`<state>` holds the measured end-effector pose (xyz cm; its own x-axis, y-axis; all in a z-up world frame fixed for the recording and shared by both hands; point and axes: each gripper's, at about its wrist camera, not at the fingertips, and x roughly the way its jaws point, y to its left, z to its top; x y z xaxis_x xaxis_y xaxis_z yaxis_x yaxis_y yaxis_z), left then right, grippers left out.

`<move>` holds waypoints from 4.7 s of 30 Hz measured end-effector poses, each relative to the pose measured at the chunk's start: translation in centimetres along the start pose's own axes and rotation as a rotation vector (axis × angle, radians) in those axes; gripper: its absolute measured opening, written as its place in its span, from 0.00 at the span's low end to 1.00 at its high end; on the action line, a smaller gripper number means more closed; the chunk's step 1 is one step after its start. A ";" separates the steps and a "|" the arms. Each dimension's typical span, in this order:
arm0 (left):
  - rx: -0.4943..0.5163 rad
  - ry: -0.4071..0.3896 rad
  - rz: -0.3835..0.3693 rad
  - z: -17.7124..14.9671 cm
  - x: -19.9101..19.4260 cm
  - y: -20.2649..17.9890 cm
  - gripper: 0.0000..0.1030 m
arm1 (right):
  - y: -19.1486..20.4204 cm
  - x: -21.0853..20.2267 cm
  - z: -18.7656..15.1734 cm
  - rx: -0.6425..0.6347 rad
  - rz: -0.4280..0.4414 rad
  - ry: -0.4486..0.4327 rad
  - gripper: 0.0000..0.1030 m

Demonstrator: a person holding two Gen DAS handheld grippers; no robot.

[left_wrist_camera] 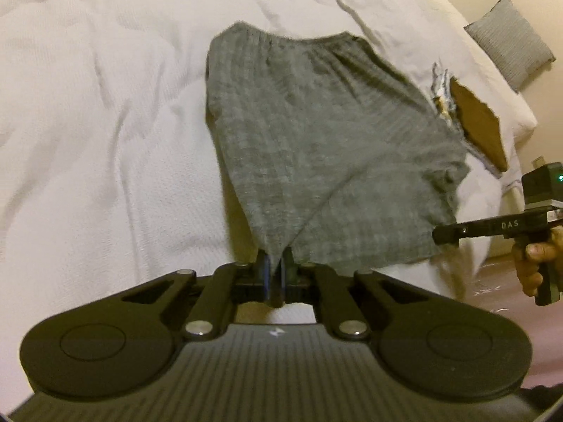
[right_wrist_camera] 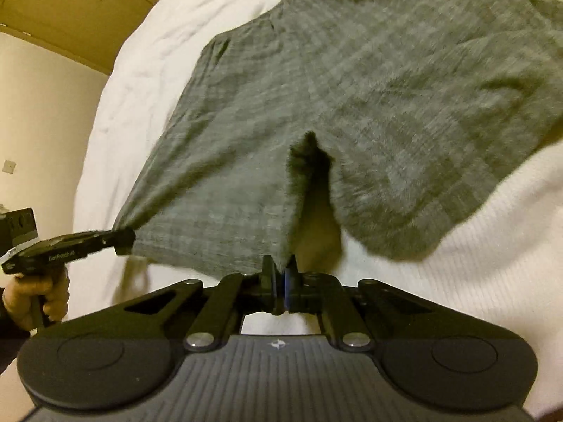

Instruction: Fold clothes

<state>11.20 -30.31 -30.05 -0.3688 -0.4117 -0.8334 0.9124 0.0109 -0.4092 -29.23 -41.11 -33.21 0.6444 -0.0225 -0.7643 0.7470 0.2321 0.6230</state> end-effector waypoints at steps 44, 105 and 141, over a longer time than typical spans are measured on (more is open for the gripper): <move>-0.229 -0.056 0.188 -7.9 12.2 -24.1 0.47 | -16.5 -8.0 17.6 -0.552 -0.146 0.241 0.48; -0.501 -0.108 0.000 -7.2 12.5 -23.8 0.31 | -16.9 -7.7 19.2 -0.423 -0.133 0.426 0.11; -0.422 -0.032 -0.086 -7.3 10.4 -23.8 0.04 | -16.6 -8.4 18.4 -0.461 -0.179 0.386 0.09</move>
<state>-15.61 -28.20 -31.69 -0.4282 -0.4552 -0.7806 0.7236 0.3447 -0.5980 -44.04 -62.70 -34.05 0.3461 0.2326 -0.9089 0.6353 0.6548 0.4095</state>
